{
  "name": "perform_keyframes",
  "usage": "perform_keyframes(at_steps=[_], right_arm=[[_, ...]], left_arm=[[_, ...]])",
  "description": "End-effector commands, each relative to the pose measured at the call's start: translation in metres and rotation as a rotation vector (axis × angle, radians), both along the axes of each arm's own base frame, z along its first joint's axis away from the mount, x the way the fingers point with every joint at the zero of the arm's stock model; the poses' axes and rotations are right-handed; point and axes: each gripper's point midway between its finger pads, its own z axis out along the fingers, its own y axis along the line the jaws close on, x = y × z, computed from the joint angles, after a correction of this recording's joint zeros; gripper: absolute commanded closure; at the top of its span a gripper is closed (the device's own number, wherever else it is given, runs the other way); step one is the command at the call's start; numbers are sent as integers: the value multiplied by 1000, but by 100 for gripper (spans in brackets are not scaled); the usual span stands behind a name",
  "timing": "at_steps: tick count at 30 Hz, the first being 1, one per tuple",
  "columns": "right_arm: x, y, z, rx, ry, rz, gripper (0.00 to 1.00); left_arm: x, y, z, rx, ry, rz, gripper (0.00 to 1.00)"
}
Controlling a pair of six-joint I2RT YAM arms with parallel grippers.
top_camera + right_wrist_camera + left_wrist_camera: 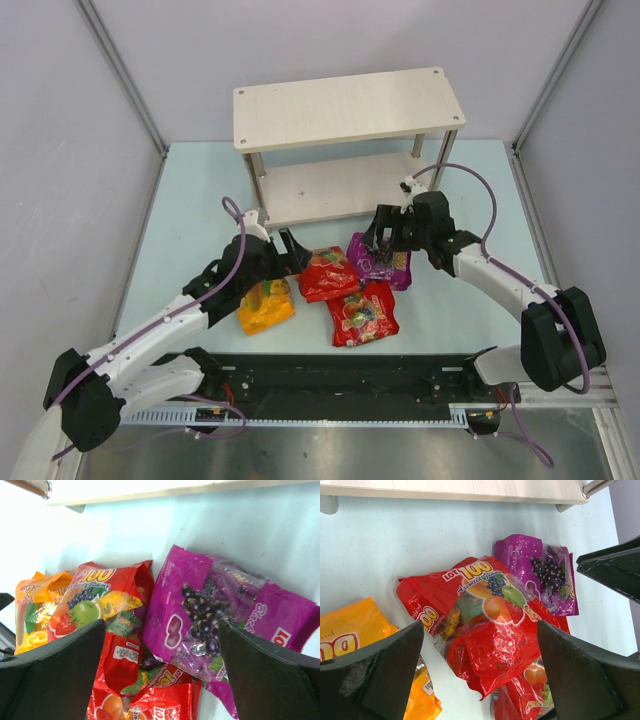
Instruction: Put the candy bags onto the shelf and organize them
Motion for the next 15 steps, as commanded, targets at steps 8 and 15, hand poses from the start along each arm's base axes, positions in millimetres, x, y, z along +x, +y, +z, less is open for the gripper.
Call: perform_keyframes(at_steps=[8,15], right_arm=[[-2,27,9,96,-5,91,13],[-11,57,-2,180,57,184,19]], left_arm=[[24,-20,32,-28,-45,-13,0],[35,-30,31,-18,-22,-17,0]])
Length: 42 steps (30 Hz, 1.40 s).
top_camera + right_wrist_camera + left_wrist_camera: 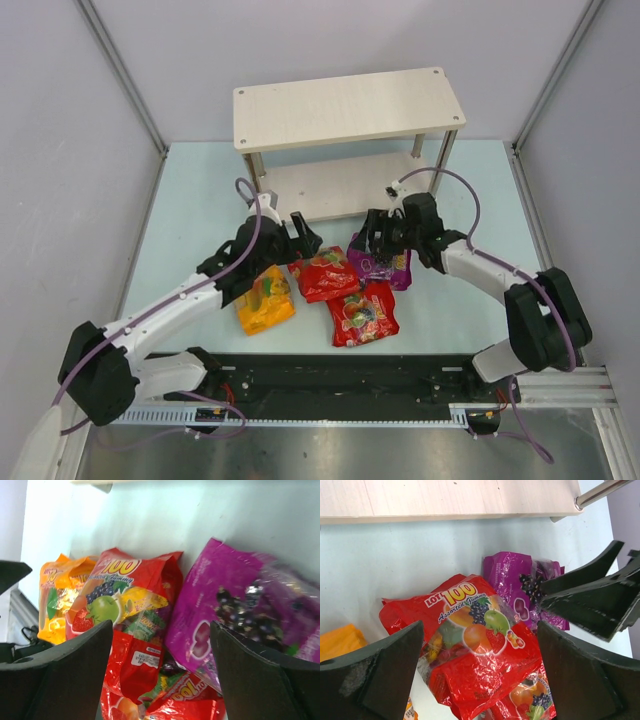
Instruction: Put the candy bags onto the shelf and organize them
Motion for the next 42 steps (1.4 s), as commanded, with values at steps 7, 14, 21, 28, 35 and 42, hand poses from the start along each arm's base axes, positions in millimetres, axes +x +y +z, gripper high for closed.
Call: perform_keyframes(at_steps=[7,14,21,28,35,42], right_arm=[[-28,53,-5,98,53,166,22],[-50,74,-19,120,127,247,37],[-55,81,-5,178,116,301,100],[-39,71,40,113,-177,278,100],[-36,60,32,-114,-343,236,100],[-45,42,-22,-239,-176,183,46]], left_arm=[[4,-2,-12,22,39,13,0],[-2,2,-26,40,67,15,0],[-7,10,-30,50,68,32,0],[-11,19,-33,58,67,52,0],[-12,17,-43,50,83,57,0],[-12,13,-55,52,113,46,0]])
